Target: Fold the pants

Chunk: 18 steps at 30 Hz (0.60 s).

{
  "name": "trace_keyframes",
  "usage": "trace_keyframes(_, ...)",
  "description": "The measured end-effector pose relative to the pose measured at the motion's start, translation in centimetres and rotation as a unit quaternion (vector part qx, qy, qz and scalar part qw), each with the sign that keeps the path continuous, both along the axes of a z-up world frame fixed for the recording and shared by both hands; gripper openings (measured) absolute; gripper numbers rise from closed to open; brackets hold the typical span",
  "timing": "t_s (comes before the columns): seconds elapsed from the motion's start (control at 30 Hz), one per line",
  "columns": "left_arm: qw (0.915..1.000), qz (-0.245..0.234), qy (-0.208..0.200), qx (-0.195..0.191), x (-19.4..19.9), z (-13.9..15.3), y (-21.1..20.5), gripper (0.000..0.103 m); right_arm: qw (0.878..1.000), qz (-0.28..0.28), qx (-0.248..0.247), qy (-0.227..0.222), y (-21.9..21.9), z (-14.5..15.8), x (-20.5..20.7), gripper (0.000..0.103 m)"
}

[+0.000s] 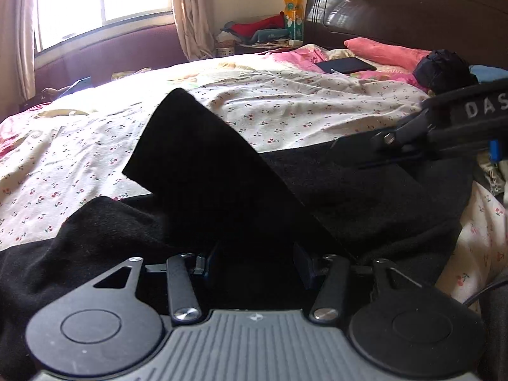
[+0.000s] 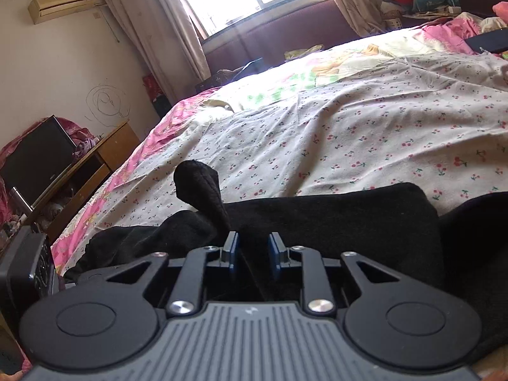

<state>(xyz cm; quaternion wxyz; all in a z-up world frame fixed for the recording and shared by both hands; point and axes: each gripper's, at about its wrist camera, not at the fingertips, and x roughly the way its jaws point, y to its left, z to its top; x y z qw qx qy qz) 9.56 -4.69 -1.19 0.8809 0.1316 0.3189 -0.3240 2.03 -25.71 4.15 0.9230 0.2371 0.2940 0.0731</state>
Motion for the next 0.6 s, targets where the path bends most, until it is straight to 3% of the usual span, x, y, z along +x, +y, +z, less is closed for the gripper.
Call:
trace_keyframes(0.07,1.0000,-0.004,0.003,0.009,-0.3,-0.4,-0.3,0.064,0.997,-0.074,0.007,-0.005,-3.9,0.4,-3.0,0.025)
trace_keyframes(0.17,0.9998,-0.003,0.000,0.018,-0.3,-0.6,-0.9,0.064,0.977,-0.212,0.013,0.014,-9.8,-0.6,-7.3,0.027)
trace_keyframes(0.27,0.9998,-0.004,0.002,0.017,-0.1,-0.4,-1.6,0.064,0.937,-0.345,0.004,0.050,-14.9,-3.1,-10.9,0.027)
trace_keyframes(0.37,0.9996,-0.013,-0.001,0.025,0.1,-0.3,-2.3,0.064,0.915,-0.401,0.018,0.046,-17.3,-5.2,-11.6,0.027)
trace_keyframes(0.47,0.9995,-0.015,-0.001,0.029,0.2,-0.2,-2.7,0.064,0.911,-0.412,0.014,0.023,-18.5,-6.3,-9.9,0.027)
trace_keyframes(0.6,0.9997,-0.013,0.003,0.022,0.2,-0.3,-2.5,0.064,0.909,-0.416,-0.002,0.038,-18.8,-7.3,-8.3,0.023)
